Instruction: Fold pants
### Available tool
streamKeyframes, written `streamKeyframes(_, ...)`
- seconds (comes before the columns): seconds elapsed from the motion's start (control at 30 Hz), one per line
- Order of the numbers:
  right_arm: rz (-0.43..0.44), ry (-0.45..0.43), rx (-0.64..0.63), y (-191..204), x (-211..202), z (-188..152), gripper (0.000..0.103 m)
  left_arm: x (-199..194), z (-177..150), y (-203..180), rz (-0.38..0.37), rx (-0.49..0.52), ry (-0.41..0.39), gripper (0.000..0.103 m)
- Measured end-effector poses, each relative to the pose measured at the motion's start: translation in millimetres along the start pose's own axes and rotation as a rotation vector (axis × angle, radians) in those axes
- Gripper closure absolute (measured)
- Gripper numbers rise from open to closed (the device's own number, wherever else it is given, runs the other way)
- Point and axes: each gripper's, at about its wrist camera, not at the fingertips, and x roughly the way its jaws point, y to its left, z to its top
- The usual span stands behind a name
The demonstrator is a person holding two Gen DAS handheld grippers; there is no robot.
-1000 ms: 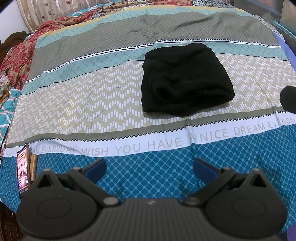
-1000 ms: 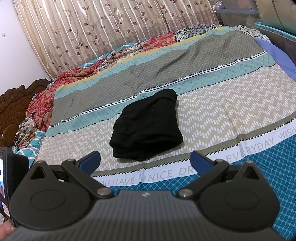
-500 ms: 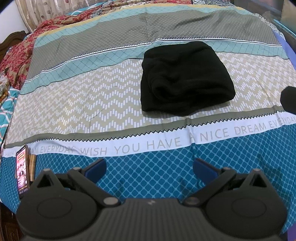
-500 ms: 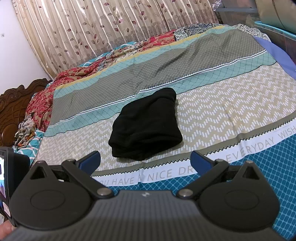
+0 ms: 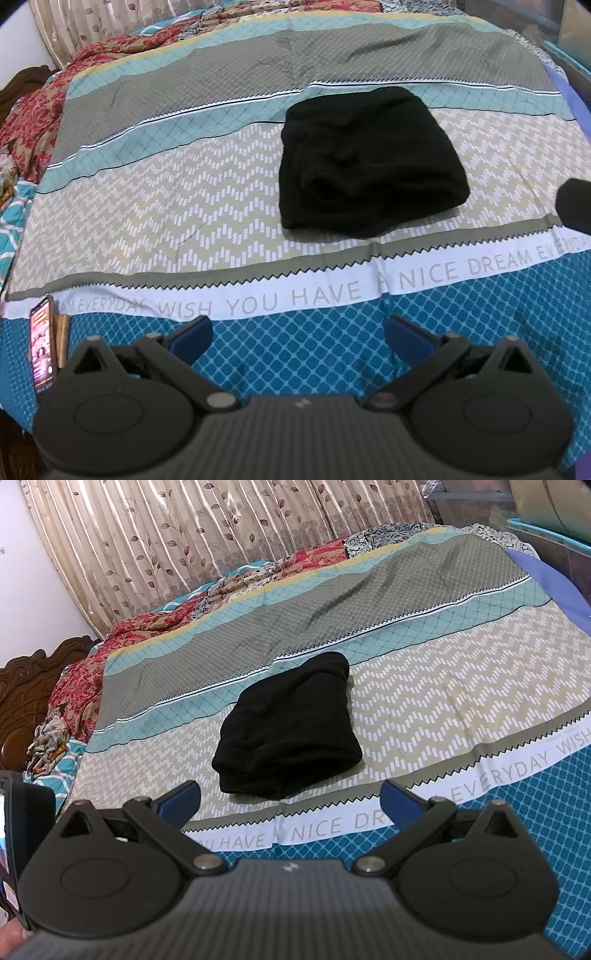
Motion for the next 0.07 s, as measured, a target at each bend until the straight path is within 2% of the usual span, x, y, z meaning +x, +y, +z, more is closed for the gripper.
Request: streamKeyframes(0.07,0.015,-0.013,0.000,0.6,-1.5,-0.1,0.000,-1.7,0.5,-1.2,-0.004,0.005,-0.010,0.000)
